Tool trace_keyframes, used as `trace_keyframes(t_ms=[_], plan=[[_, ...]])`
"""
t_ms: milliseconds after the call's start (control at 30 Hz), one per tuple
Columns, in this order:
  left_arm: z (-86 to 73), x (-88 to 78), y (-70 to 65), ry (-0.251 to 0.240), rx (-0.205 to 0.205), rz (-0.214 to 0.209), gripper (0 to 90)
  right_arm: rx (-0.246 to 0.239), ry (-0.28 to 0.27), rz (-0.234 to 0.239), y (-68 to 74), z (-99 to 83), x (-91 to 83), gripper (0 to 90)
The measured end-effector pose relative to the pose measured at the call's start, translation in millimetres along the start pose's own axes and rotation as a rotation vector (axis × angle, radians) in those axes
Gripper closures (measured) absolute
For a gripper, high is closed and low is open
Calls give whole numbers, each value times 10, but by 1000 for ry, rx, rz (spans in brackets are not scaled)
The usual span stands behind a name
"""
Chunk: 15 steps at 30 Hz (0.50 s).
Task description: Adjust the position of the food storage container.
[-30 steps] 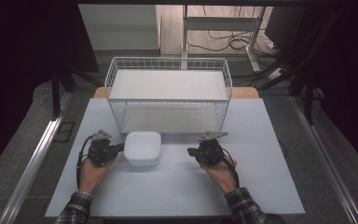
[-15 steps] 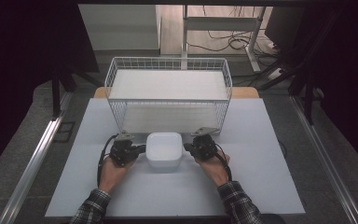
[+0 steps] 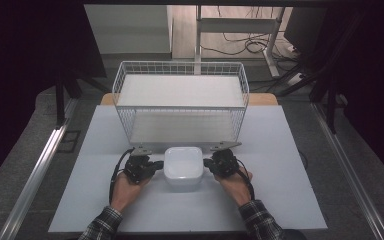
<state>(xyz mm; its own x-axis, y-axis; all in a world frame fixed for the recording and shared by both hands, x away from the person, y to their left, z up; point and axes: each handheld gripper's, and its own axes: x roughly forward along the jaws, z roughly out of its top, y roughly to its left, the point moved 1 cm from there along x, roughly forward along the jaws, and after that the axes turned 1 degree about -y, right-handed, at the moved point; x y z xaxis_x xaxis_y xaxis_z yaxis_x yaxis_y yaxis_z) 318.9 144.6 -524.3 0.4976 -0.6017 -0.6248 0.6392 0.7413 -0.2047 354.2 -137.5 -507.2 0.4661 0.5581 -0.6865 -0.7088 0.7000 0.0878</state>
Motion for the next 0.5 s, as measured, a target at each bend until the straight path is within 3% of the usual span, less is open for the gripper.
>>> trace_keyframes(t_ms=[267, 400, 500], plan=[[-73, -63, -130, 31, 17, -20, 900, -27, 8, 10, 144, -153, -172, 892], [-74, -85, -134, 28, 29, -10, 900, -24, 6, 22, 131, -167, -194, 891], [-140, -261, -117, 12, 40, 22, 880, -40, -29, 14, 98, -168, -299, 877]])
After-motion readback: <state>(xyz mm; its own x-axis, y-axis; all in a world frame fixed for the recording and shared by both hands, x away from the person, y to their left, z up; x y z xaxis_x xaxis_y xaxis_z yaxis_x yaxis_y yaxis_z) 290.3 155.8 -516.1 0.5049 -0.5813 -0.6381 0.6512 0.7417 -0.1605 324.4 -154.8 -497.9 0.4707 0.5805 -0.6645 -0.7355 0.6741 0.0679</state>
